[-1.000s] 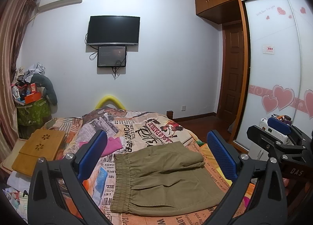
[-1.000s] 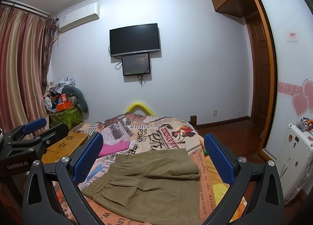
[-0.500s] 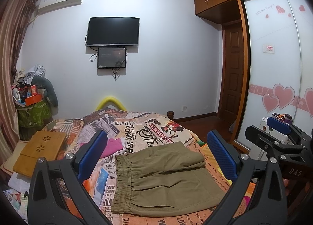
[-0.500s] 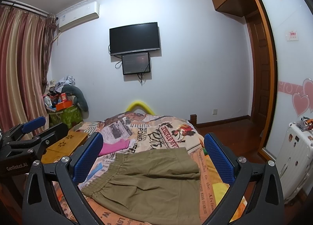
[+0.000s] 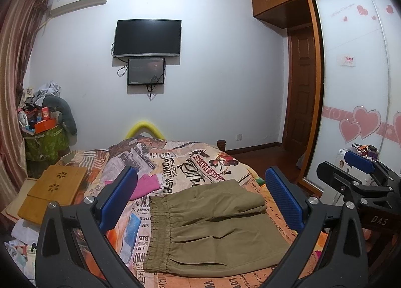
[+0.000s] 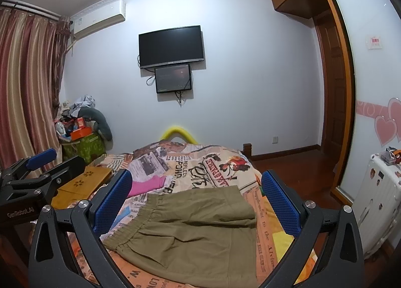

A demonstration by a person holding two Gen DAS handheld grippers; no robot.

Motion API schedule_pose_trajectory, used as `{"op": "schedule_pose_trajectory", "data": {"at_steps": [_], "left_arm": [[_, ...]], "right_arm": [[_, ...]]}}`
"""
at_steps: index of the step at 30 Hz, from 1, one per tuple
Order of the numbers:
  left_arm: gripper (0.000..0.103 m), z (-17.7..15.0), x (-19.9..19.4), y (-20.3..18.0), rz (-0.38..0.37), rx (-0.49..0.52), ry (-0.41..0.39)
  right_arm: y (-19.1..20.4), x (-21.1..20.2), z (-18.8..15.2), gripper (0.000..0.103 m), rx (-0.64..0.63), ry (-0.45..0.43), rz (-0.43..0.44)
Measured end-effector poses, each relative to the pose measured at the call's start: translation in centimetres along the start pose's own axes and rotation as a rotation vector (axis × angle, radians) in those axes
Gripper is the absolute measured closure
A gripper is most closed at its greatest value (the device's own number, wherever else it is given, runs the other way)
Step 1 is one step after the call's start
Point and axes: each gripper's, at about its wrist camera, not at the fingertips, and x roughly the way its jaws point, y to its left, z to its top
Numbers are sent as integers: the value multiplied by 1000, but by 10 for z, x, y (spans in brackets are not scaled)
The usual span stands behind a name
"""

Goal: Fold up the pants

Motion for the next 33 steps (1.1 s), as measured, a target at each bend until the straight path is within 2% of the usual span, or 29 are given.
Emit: {"op": "schedule_pose_trajectory", "data": {"at_steps": [7,17,23,26,33], "left_arm": [[0,-4,27,7,28,-2,49],[0,-27,100,15,22,6,203],[0,-54,153,29,32,-16,348],[0,-69,183,38,13,-17,434],[0,-95,233,58,1,-28,541]], "right_arm": [[-13,18,-7,0,10,46,-38],[-46,54,-23,0,4,158,-121],[-72,84,-34,1,30,251,-136],[-85,101,-44,1,41,304,-153],[-110,137,-73,1,52,448,-159]]}}
